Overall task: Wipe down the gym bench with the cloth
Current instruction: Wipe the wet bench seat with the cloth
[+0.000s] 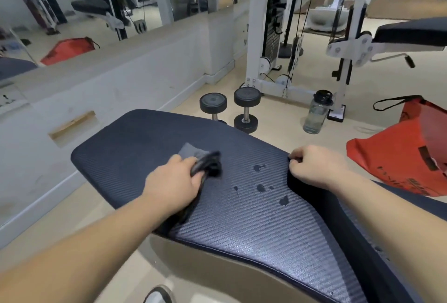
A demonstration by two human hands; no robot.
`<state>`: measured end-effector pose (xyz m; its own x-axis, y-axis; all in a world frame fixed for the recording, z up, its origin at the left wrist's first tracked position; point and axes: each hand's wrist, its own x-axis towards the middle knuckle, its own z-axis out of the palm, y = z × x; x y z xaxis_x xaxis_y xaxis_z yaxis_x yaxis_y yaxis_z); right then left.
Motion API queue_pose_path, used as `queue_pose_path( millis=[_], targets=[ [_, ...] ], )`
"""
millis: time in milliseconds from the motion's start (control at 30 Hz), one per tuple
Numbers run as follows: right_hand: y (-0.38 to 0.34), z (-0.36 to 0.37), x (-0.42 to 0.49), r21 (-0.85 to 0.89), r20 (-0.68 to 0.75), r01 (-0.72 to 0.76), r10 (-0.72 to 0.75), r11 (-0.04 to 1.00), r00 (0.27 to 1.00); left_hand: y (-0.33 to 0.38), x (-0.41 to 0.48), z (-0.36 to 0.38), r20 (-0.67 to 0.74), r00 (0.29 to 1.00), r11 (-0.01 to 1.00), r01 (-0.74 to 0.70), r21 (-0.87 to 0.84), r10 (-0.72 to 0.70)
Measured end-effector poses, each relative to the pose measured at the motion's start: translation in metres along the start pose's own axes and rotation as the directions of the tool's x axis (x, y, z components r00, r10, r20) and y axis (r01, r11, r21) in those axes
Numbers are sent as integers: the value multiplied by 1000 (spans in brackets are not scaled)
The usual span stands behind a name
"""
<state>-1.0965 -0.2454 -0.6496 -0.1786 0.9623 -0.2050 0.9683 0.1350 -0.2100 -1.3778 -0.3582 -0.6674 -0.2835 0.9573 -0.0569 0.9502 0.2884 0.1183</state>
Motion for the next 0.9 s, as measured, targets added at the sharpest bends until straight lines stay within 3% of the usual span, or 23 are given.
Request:
queue_pose_path(
  millis=[33,100,200,267,333,433,467,533,600,667,733,833,900],
  targets=[
    [1,0,0,-13,0,5,-5,1000,1000,10,3,6,-48,995,996,86,-17,-87],
    [3,-1,1,-33,16,7,-7,999,1000,38,-4,18,-108,991,997,76,-5,-76],
    [3,-5,5,-52,38,15,-13,999,999,60,-29,19,-28,974,975,-224,0,223],
    [5,-3,8,-48,30,11,-10,999,999,53,-14,11,42,941,942,-336,19,335],
    [6,-3,8,-42,26,6,-5,999,1000,52,19,10,51,956,954,-293,68,290],
    [10,0,6,7,26,-7,7,1000,1000,81,57,13,39,999,1000,-10,1,9],
    [12,0,4,30,28,-15,14,999,1000,96,60,16,46,999,1000,9,-15,-8],
    [16,-1,4,66,40,-16,14,998,999,116,46,22,72,988,990,-131,-46,134],
    [18,-2,4,95,58,-13,7,995,998,114,20,23,95,911,914,-394,-91,402],
    [20,-2,4,119,69,-19,11,993,998,99,29,15,110,839,845,-521,-116,533],
    [22,-1,5,137,74,-16,6,990,997,90,58,15,99,873,878,-475,-50,478],
    [24,2,5,152,78,-7,-5,988,997,106,78,20,19,978,977,-207,-51,208],
    [24,0,5,139,81,6,-17,990,997,123,59,28,9,974,971,-225,-84,226]
  ],
)
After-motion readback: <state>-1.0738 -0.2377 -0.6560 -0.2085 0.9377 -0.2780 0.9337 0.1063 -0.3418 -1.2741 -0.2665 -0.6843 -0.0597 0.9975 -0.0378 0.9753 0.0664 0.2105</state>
